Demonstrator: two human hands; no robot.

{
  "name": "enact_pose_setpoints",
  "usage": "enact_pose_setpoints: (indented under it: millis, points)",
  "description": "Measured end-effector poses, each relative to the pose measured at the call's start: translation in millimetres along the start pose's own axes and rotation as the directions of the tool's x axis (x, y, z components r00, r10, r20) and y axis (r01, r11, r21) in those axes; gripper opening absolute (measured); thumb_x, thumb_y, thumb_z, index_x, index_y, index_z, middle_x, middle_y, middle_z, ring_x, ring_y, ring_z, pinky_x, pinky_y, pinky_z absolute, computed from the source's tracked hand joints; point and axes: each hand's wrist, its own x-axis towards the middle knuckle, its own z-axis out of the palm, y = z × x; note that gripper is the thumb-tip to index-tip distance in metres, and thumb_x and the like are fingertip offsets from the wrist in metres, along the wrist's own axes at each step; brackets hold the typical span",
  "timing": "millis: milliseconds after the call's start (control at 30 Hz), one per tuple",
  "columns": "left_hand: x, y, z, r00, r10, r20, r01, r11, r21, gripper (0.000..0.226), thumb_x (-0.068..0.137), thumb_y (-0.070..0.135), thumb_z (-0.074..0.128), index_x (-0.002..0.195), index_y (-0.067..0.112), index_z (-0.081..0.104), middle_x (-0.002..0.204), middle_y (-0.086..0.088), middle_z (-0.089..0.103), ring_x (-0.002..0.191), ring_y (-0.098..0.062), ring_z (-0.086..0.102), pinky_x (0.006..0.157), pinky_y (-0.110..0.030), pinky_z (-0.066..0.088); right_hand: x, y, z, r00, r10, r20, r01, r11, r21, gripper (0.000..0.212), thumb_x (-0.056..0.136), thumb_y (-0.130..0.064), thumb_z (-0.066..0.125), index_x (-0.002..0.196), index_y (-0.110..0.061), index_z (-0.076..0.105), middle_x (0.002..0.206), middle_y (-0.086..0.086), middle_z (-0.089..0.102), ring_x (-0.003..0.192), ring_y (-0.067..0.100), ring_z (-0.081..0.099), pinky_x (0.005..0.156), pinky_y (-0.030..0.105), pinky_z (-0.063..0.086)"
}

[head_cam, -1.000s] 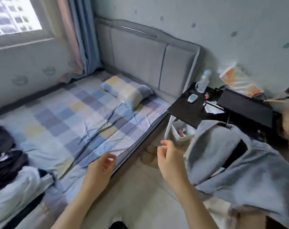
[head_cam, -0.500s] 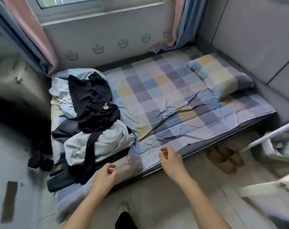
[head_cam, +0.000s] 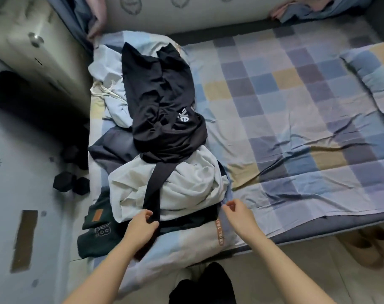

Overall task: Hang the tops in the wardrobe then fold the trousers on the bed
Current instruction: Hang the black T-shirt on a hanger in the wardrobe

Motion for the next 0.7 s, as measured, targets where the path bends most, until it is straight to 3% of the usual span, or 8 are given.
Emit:
enact_pose_setpoints:
  millis: [100, 200, 300, 433, 500, 567, 633, 700]
  points:
    - [52, 17, 5, 0.999, 0.044, -0.013, -0.044, 0.998, 0.034, 0.050, 0.090, 0.021, 0.062, 0.137, 0.012, 0.046, 0.140, -0.009, 0.049, 0.126, -0.022, 0.049, 0.097, -0.029, 0.039, 66, -26, 12, 0.998, -0.069, 0.008, 0.069, 0.996, -0.056, 0.029, 0.093, -0.032, 0.051, 0.110, -0.008, 0.056, 0.098, 0.003, 0.061, 0.095, 0.023, 0.056, 0.073, 0.030, 0.039]
    - [106, 34, 13, 0.994, 0.091, -0.057, -0.088, 0.994, 0.060, 0.055, 0.088, 0.017, 0.061, 0.140, 0.012, 0.043, 0.140, -0.008, 0.046, 0.126, -0.023, 0.047, 0.100, -0.028, 0.037, 137, -55, 35, 0.989, -0.146, 0.001, 0.146, 0.987, -0.072, 0.036, 0.093, -0.029, 0.051, 0.122, -0.010, 0.051, 0.117, 0.004, 0.058, 0.109, 0.024, 0.055, 0.088, 0.034, 0.045]
    - [158, 53, 17, 0.979, 0.150, -0.135, -0.136, 0.984, 0.112, 0.060, 0.089, 0.016, 0.059, 0.144, 0.013, 0.036, 0.147, -0.007, 0.037, 0.132, -0.026, 0.041, 0.108, -0.034, 0.033, 201, -86, 62, 0.962, -0.273, 0.019, 0.272, 0.948, -0.167, 0.043, 0.095, -0.029, 0.050, 0.132, -0.008, 0.043, 0.133, 0.008, 0.048, 0.118, 0.026, 0.049, 0.097, 0.037, 0.041]
    - [217, 68, 19, 0.947, 0.154, -0.283, -0.148, 0.988, 0.044, 0.064, 0.090, 0.014, 0.058, 0.147, 0.010, 0.030, 0.151, -0.007, 0.029, 0.132, -0.028, 0.041, 0.107, -0.035, 0.035, 271, -119, 94, 0.908, -0.416, 0.048, 0.405, 0.844, -0.351, 0.065, 0.095, -0.028, 0.054, 0.148, -0.013, 0.018, 0.143, 0.012, 0.029, 0.124, 0.034, 0.038, 0.100, 0.040, 0.038]
    - [241, 71, 17, 0.944, 0.076, -0.322, -0.112, 0.989, -0.097, 0.068, 0.090, 0.013, 0.060, 0.148, 0.011, 0.026, 0.152, -0.009, 0.028, 0.127, -0.026, 0.046, 0.099, -0.031, 0.037, 295, -133, 107, 0.881, -0.472, 0.021, 0.434, 0.791, -0.431, 0.081, 0.093, -0.028, 0.058, 0.152, -0.024, 0.002, 0.149, 0.013, 0.019, 0.120, 0.038, 0.037, 0.097, 0.042, 0.039]
    - [261, 73, 11, 0.951, -0.100, -0.292, -0.035, 0.905, -0.423, 0.078, 0.089, 0.014, 0.063, 0.152, 0.014, 0.018, 0.149, -0.010, 0.035, 0.109, -0.024, 0.055, 0.090, -0.029, 0.042, 312, -148, 117, 0.838, -0.546, 0.025, 0.482, 0.716, -0.505, 0.087, 0.091, -0.032, 0.061, 0.151, -0.034, -0.001, 0.153, 0.013, 0.012, 0.122, 0.039, 0.032, 0.098, 0.046, 0.040]
    - [279, 76, 0, 0.948, -0.274, -0.165, 0.064, 0.667, -0.743, 0.084, 0.089, 0.016, 0.065, 0.154, 0.020, 0.012, 0.127, -0.008, 0.051, 0.086, -0.018, 0.057, 0.070, -0.030, 0.053, 327, -161, 125, 0.796, -0.593, 0.117, 0.526, 0.585, -0.617, 0.074, 0.090, -0.035, 0.061, 0.148, -0.036, 0.015, 0.155, 0.011, 0.011, 0.130, 0.039, 0.025, 0.104, 0.048, 0.035]
    - [289, 74, -10, 0.943, -0.328, -0.062, 0.130, 0.532, -0.837, 0.080, 0.090, 0.021, 0.067, 0.152, 0.019, 0.016, 0.104, -0.004, 0.054, 0.071, -0.016, 0.057, 0.048, -0.025, 0.050, 333, -167, 129, 0.763, -0.612, 0.210, 0.555, 0.453, -0.698, 0.041, 0.094, -0.025, 0.053, 0.134, -0.026, 0.042, 0.147, 0.008, 0.031, 0.130, 0.035, 0.031, 0.104, 0.045, 0.032]
